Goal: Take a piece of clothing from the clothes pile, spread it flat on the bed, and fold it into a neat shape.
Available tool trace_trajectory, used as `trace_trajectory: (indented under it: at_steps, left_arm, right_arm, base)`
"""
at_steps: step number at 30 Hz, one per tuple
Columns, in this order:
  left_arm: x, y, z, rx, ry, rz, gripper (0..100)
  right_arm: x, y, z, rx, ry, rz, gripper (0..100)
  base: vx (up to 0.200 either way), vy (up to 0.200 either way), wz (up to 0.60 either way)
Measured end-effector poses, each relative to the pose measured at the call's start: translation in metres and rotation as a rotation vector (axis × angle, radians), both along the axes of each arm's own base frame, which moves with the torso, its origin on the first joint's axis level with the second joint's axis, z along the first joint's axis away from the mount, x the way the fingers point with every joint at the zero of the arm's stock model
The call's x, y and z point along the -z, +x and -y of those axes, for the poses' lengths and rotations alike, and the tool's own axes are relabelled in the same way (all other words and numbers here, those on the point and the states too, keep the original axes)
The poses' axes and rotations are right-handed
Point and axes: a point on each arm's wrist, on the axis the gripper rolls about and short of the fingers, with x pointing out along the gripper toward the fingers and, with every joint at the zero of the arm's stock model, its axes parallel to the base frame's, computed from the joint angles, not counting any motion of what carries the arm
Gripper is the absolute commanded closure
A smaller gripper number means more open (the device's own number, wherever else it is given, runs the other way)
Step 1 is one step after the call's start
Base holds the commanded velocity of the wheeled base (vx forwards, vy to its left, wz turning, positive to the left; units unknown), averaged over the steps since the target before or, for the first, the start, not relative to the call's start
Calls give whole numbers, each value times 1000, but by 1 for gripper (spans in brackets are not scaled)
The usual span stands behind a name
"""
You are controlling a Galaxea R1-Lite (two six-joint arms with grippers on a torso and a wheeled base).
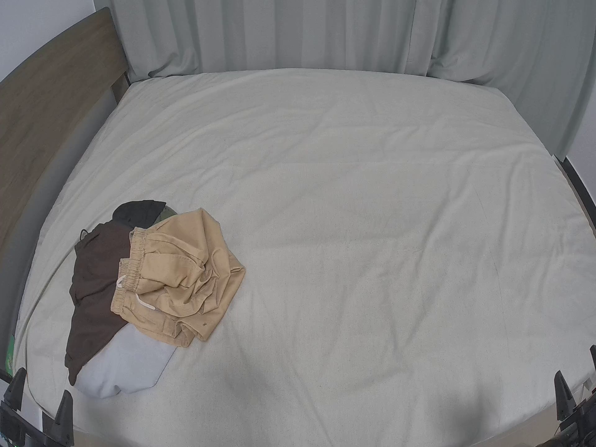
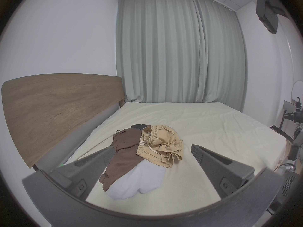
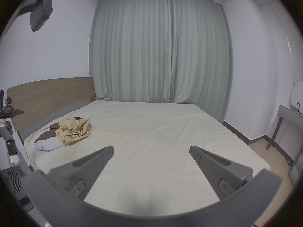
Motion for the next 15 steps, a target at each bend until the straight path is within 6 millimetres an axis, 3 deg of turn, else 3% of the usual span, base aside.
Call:
trace_trajectory:
  at_steps: [15]
  left_arm:
    - [0,0,0,-1,-6,1,0]
  right_arm:
    - [0,0,0,-3,0,1,0]
  base:
    - [0,0,0]
